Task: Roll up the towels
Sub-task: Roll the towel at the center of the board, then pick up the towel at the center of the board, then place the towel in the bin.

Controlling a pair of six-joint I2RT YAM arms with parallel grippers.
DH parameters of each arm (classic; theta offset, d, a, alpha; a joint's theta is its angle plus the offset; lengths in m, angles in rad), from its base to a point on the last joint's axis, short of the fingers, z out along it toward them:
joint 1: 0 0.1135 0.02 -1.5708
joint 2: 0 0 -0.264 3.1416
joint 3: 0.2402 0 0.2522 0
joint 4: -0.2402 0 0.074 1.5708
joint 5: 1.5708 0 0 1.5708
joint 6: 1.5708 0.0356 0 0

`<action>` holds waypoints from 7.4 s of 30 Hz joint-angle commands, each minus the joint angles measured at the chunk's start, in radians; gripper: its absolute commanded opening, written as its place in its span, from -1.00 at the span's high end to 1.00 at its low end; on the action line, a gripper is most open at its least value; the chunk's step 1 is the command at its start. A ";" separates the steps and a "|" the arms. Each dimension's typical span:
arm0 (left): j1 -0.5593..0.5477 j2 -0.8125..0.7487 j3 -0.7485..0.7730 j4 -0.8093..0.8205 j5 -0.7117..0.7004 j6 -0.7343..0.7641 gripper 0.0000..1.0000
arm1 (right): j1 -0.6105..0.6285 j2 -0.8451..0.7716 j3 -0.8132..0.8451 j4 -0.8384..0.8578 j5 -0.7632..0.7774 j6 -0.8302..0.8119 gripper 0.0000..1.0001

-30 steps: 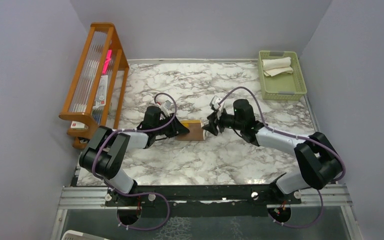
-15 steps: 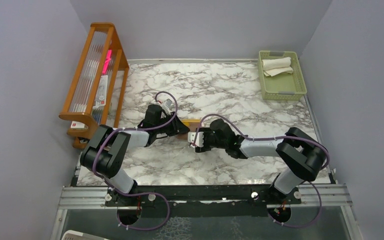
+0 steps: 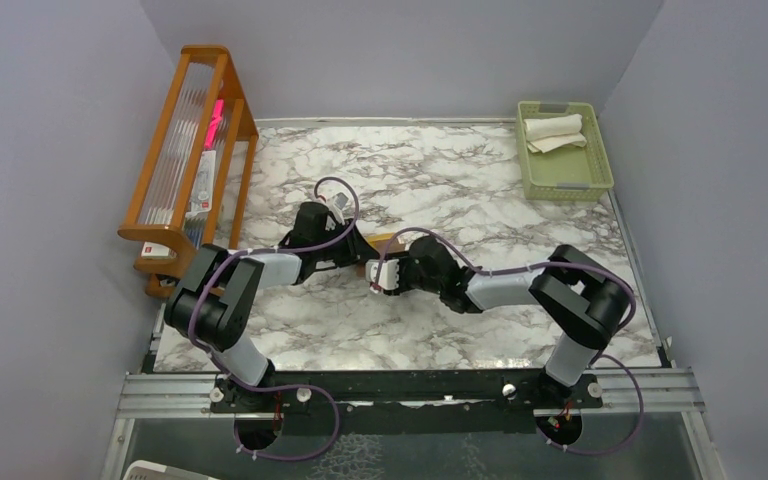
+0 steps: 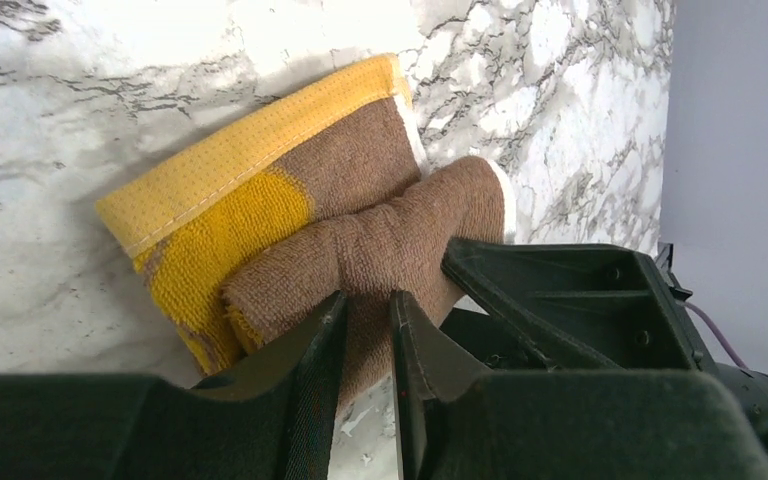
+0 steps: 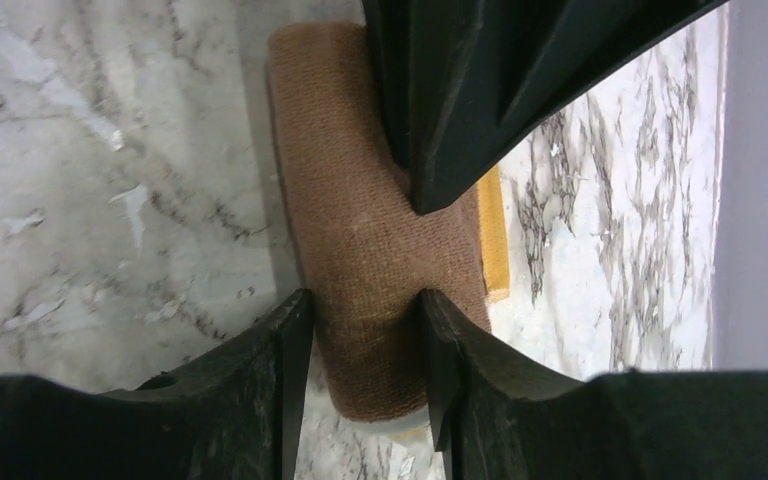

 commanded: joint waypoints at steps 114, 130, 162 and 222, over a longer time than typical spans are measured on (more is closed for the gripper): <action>0.094 -0.587 -0.206 -0.385 -0.112 -0.375 -0.11 | -0.236 0.487 0.698 -0.796 -0.819 1.353 0.99; 0.030 -0.283 -0.241 -0.061 -0.223 -0.475 -0.10 | -0.236 0.464 0.704 -0.815 -0.809 1.349 0.99; -0.087 -0.189 -0.261 0.101 -0.420 -0.625 -0.25 | -0.234 0.441 0.724 -0.829 -0.839 1.320 0.99; 0.047 -0.247 0.378 0.152 0.670 -0.019 0.42 | -0.443 0.045 0.290 1.361 -1.258 1.995 -0.85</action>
